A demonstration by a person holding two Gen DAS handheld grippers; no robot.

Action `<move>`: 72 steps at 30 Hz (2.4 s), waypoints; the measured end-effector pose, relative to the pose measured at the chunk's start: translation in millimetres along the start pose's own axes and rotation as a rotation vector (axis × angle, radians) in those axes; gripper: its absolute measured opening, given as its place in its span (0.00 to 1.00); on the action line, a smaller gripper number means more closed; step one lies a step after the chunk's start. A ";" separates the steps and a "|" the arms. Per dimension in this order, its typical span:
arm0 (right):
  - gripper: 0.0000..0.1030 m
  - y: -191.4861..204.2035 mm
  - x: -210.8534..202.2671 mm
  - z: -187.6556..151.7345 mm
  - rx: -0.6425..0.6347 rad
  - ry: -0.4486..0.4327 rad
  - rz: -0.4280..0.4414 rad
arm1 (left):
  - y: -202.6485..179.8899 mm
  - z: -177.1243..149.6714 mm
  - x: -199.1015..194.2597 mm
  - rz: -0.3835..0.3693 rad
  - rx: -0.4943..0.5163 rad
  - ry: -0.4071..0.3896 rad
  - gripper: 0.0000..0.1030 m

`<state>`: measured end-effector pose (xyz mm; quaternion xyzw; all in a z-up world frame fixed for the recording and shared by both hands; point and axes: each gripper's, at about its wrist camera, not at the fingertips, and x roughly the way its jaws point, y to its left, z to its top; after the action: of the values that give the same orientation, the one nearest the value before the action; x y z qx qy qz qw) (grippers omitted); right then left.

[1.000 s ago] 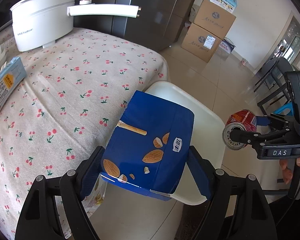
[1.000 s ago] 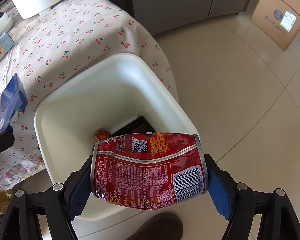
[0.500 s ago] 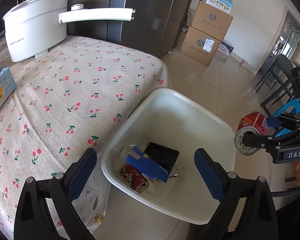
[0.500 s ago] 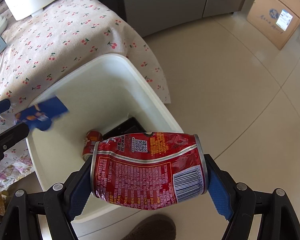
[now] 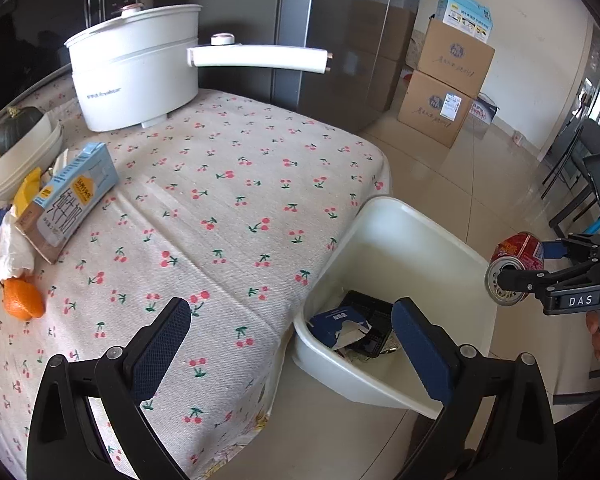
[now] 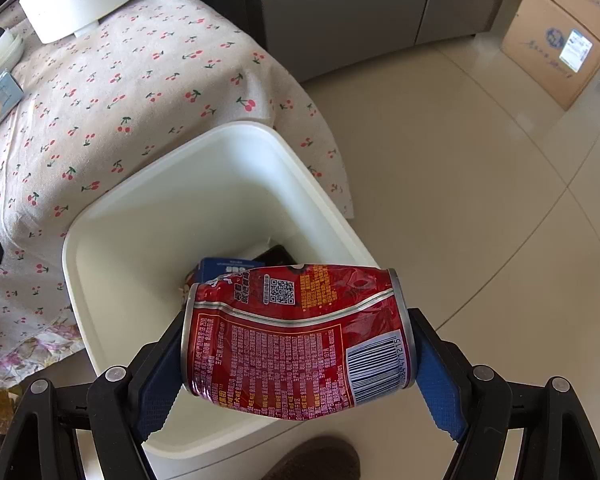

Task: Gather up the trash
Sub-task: 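Carry the blue box and red can over the white bin and release both, then move both open grippers back over the table toward the milk carton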

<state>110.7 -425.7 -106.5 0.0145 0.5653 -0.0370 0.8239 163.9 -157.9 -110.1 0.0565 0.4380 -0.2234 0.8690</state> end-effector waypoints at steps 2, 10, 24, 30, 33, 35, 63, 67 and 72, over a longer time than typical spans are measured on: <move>0.82 5.8 3.8 2.9 -0.002 0.012 -0.004 | 9.2 -0.1 -8.7 0.012 -0.013 -0.006 0.99; 0.85 26.6 10.4 15.2 0.012 0.029 -0.003 | 46.5 -4.3 -38.6 0.064 -0.071 -0.020 1.00; 0.99 68.7 -14.7 33.1 -0.030 -0.066 -0.003 | 96.2 -16.2 -74.8 0.124 -0.165 -0.021 1.00; 0.99 97.1 -25.3 43.3 -0.057 -0.099 0.030 | 114.5 -18.7 -88.5 0.140 -0.201 -0.017 1.00; 0.99 115.3 -30.3 50.3 -0.071 -0.119 0.042 | 124.9 -19.3 -97.0 0.155 -0.210 -0.024 1.00; 0.99 128.9 -33.0 54.6 -0.083 -0.131 0.053 | 133.1 -20.0 -102.4 0.170 -0.213 -0.030 1.00; 0.99 295.1 5.2 115.6 -0.093 -0.079 0.240 | 288.2 -80.3 -156.0 0.366 -0.485 0.013 1.00; 0.99 318.3 21.1 133.9 -0.068 -0.052 0.260 | 300.8 -81.1 -161.9 0.393 -0.518 0.002 1.00; 0.99 343.5 39.0 156.6 -0.033 -0.031 0.290 | 318.0 -82.5 -164.9 0.391 -0.581 -0.007 1.00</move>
<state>297.0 -95.4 -92.5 0.0817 0.5449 0.0913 0.8295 157.2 206.5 -61.8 -0.1109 0.4609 0.0811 0.8767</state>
